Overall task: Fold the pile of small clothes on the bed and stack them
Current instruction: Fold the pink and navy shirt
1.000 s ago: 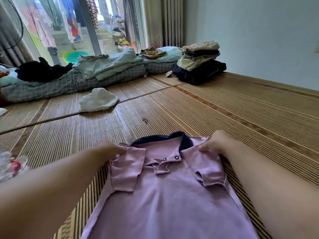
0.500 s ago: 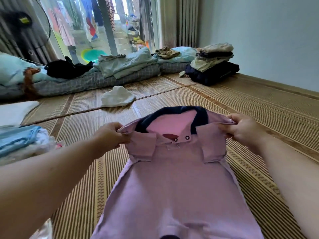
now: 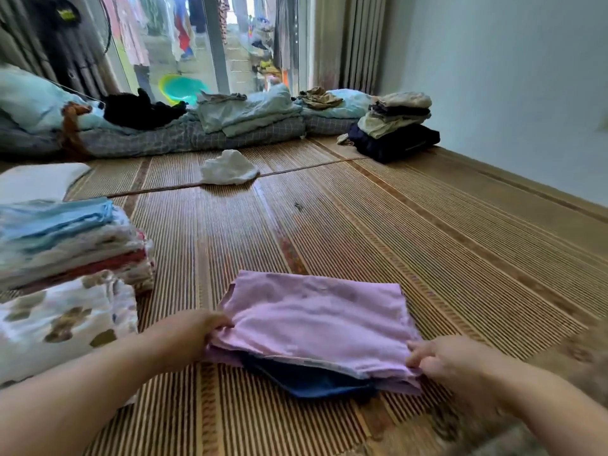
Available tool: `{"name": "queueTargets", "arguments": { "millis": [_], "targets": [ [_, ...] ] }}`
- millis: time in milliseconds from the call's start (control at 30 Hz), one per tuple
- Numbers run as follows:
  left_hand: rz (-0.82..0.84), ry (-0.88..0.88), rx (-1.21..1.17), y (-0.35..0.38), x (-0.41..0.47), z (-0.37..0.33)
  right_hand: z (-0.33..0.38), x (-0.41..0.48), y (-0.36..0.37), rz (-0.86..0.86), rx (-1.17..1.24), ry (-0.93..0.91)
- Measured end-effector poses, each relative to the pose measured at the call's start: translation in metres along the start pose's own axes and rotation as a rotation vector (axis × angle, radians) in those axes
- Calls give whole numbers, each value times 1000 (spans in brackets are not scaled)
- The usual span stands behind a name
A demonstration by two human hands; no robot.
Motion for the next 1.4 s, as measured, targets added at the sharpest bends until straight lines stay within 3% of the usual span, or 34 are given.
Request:
{"name": "queueTargets", "arguments": {
  "millis": [200,300,433,533,733,867,933,1033,1100,1167,1300,1400],
  "targets": [
    [17,175,473,-6,-10,-26,15,10,13,-50,-193,76],
    [58,280,576,0,-30,-57,24,30,-4,-135,-314,108],
    [99,279,501,6,-67,-98,39,32,-24,-416,-217,119],
    [125,249,382,12,-93,-130,64,12,-27,-529,-71,2],
    [143,179,10,37,-129,-206,95,-66,2,-300,75,-245],
    [-91,280,-140,26,-133,-202,89,-106,31,-270,107,-329],
    [-135,337,-92,23,-132,-179,80,-115,47,-235,33,-360],
    [52,387,88,32,-141,-140,75,-125,75,-182,-223,-450],
    [141,375,108,34,-150,-126,80,-129,89,-224,-370,-524],
    [146,333,78,34,-153,-121,84,-126,89,-370,-458,-523],
    [87,302,54,31,-157,-121,92,-129,68,-485,-120,-551],
    [72,252,22,24,-160,-118,82,-125,53,-356,252,-441]
  ]
}}
Point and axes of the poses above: each hand's wrist, its own x-axis towards the middle knuckle, its own y-axis out of the palm, z = x × y, the point moved 9 cm from there along x, towards the middle knuckle, and after that the axes turned 15 degrees about -z, right-handed, at the moved point
